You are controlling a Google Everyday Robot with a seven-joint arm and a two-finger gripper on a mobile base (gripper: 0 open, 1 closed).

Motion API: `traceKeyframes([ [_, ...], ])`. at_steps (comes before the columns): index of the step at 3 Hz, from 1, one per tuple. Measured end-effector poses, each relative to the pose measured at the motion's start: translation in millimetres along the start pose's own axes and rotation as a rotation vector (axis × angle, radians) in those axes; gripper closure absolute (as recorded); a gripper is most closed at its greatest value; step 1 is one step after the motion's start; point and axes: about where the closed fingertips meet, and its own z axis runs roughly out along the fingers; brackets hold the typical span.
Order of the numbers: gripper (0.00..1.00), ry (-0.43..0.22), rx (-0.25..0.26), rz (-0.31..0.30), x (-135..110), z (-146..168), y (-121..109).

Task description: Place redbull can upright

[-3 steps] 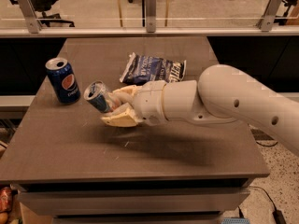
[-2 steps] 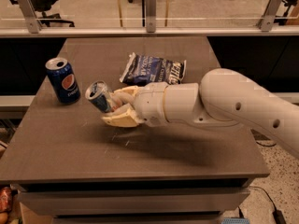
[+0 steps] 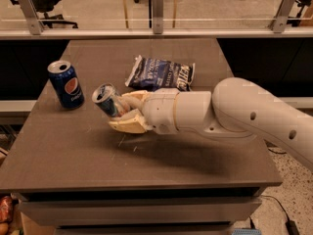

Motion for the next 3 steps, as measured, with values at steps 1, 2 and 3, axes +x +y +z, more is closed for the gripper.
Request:
traceKeyframes([
  [1,1.0,-0.015,0.016,0.0,0.2,-1.8,-2.3],
  [2,1.0,-0.024,0.027,-0.002,-0.4,-3.2,-4.6],
  [3,1.0,-0.03,0.038,-0.002,0.2,-5.6,-5.3],
])
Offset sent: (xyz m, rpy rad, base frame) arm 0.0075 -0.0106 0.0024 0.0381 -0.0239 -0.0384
